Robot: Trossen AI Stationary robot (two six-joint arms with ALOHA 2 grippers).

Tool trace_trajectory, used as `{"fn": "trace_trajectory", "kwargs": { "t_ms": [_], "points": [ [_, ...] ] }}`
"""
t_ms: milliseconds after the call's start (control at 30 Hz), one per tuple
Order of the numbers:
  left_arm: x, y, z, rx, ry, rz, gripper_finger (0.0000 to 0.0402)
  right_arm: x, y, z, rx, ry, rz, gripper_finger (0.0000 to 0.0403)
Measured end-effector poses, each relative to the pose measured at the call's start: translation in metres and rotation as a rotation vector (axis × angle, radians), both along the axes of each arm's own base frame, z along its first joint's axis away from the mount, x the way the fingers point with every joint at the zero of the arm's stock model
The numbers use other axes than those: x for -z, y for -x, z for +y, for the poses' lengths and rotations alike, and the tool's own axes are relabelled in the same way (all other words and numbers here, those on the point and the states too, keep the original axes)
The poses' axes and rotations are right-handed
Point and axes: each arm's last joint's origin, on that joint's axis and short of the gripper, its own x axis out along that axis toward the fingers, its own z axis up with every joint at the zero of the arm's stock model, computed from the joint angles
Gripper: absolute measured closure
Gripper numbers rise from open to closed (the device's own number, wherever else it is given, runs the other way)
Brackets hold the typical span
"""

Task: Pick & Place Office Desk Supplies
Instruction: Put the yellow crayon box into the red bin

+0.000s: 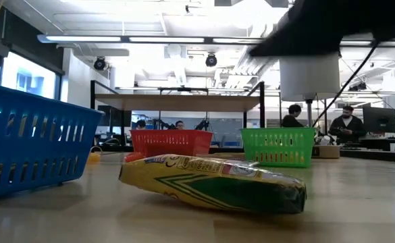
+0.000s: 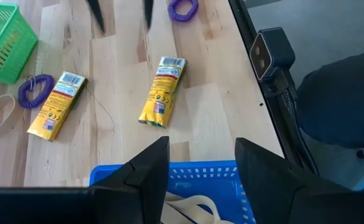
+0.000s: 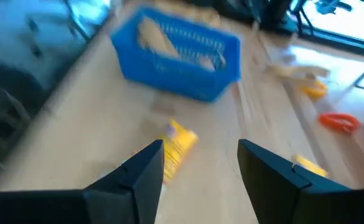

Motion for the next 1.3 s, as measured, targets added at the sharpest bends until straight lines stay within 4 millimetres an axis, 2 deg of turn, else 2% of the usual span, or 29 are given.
{"fn": "trace_trajectory", "kwargs": {
  "t_ms": [233,400,500,767,900,1167,1300],
  "points": [
    [0.000,0.000,0.000,-0.001,0.002,0.001,0.0228,-0.017,0.003,0.004,0.020,-0.202,-0.052,0.0206],
    [0.000,0.000,0.000,0.003,-0.002,0.001,0.0228,-0.020,0.001,0.004,0.019,-0.221,-0.086,0.0179],
    [0.000,0.001,-0.001,0.007,-0.003,0.000,0.0228,-0.020,0.000,0.004,-0.004,-0.158,-0.089,0.0167],
    [0.000,0.004,-0.004,0.018,-0.004,0.001,0.0228,-0.024,-0.001,0.007,-0.088,-0.190,-0.098,0.0159],
    [0.000,0.005,-0.004,0.018,0.000,0.001,0.0228,-0.022,0.000,0.007,-0.089,-0.185,-0.082,0.0127],
    [0.000,0.005,-0.004,0.017,0.001,0.001,0.0228,-0.025,-0.002,0.007,-0.093,-0.237,-0.103,0.0014],
    [0.000,0.005,-0.005,0.020,0.001,0.001,0.0228,-0.027,0.001,0.012,-0.119,-0.228,-0.127,0.0015]
  ]
}}
